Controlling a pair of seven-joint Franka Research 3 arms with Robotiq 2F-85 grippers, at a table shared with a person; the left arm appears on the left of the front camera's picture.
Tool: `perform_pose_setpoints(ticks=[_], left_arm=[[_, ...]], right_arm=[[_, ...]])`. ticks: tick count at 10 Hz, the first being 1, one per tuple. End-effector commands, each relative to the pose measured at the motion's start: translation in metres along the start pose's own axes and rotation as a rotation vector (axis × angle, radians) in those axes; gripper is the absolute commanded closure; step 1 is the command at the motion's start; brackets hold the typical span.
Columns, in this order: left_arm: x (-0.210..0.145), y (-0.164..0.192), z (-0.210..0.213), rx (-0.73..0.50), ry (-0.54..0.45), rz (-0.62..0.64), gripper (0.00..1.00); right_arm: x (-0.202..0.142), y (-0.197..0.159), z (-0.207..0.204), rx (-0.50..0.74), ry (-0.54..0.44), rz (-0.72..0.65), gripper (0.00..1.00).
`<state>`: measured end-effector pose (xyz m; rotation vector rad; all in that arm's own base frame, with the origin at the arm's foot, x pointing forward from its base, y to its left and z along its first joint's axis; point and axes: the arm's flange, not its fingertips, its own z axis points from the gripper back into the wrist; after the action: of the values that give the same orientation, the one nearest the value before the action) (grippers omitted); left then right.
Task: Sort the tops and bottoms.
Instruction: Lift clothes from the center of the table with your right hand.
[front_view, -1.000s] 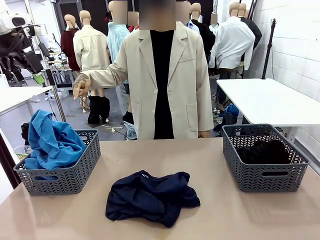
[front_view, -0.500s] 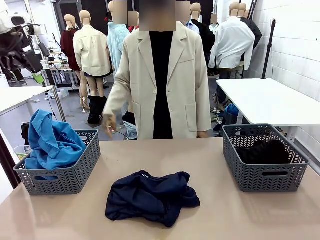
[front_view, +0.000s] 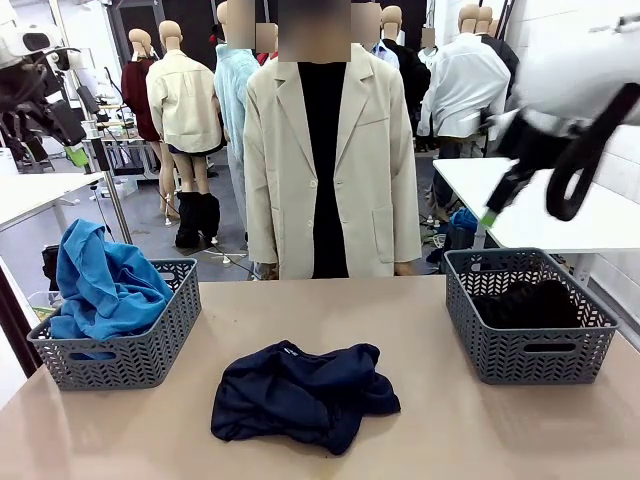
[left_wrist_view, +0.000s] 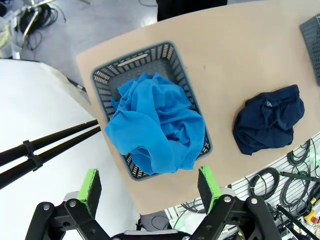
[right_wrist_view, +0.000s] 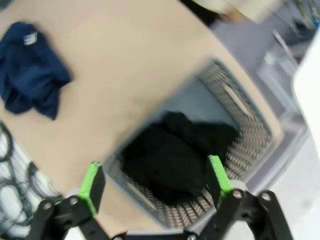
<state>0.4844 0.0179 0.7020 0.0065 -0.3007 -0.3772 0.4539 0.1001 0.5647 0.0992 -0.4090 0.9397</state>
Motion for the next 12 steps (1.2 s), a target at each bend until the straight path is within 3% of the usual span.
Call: perform_pose_setpoints(ticks=[1,3,7,8,12], left_arm=[[-0.001,0.0,0.003,0.001,0.0,0.004,0.0],[-0.001,0.0,0.003,0.001,0.0,0.004,0.0],[-0.001,0.0,0.003,0.001,0.0,0.004,0.0],[-0.001,0.0,0.003,0.001,0.0,0.004,0.0],[-0.001,0.0,0.003,0.001,0.0,0.004,0.0]], right_arm=[[0.027,0.014,-0.037,0.182,0.028,0.125,0.0],[0.063,0.079,-0.087,0.261,-0.023,0.184,0.0],[0.081,0.175,-0.16,0.313,0.103,0.372,0.0],[0.083,0.156,-0.135,0.319,0.05,0.266,0.0],[0.083,0.156,-0.135,0.319,0.05,0.266,0.0]])
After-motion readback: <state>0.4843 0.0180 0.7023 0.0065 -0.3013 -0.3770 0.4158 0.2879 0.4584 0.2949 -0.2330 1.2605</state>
